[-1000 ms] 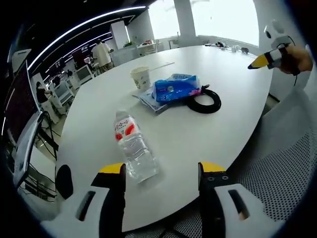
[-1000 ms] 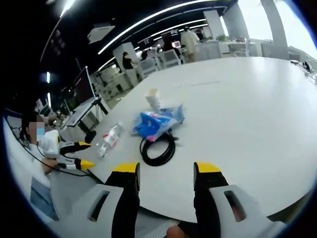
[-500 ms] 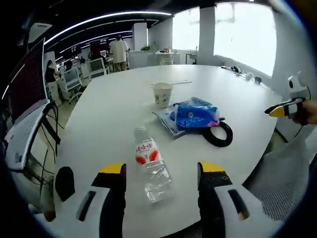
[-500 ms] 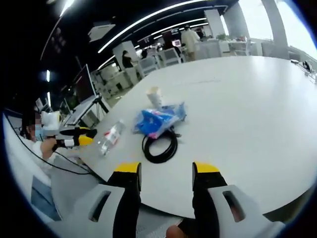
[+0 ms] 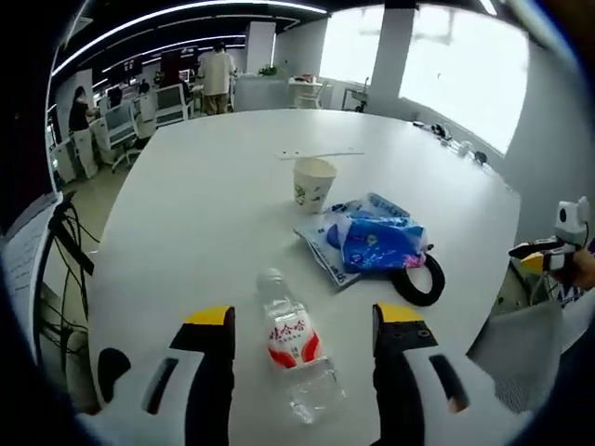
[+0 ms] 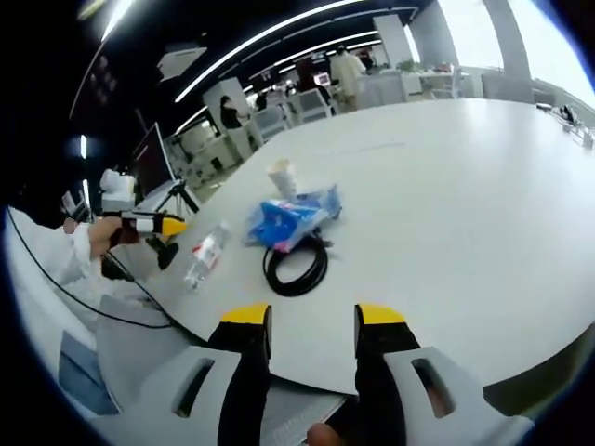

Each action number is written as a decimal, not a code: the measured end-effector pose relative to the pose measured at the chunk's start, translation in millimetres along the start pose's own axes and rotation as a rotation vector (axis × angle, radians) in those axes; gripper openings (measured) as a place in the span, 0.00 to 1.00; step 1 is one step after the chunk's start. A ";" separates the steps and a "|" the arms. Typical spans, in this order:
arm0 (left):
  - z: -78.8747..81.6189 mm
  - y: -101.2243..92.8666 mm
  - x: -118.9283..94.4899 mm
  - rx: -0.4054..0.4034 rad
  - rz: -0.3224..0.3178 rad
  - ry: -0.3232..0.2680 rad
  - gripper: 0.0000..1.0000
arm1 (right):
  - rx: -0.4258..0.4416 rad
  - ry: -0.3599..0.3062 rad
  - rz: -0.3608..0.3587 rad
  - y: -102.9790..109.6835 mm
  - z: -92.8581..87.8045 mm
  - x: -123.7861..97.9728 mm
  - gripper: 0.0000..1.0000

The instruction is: Arrange the tabletop items into an orderly group along one side of the table until the central work area is clear of visible clutter.

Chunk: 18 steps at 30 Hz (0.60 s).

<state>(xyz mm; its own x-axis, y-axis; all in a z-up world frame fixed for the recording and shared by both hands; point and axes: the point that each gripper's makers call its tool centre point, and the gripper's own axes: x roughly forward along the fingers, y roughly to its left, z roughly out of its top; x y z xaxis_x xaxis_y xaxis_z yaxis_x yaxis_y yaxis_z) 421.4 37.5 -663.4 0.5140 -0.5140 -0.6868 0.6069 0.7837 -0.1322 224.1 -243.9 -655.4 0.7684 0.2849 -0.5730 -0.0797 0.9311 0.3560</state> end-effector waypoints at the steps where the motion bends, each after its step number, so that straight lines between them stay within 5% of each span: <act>1: 0.1 1.9 3.4 -0.003 -0.002 0.009 0.60 | 0.006 0.000 -0.006 -1.5 -1.6 -1.8 0.33; 18: -10.8 18.8 61.0 -0.105 -0.009 0.117 0.54 | 0.077 -0.015 -0.093 -20.8 -13.6 -18.0 0.31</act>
<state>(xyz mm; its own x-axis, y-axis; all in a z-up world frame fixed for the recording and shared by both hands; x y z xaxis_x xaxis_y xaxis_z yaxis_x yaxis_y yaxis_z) 457.6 24.7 -715.5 0.4311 -0.4821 -0.7627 0.5415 0.8144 -0.2086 203.3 -265.3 -662.5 0.7799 0.1940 -0.5950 0.0412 0.9328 0.3581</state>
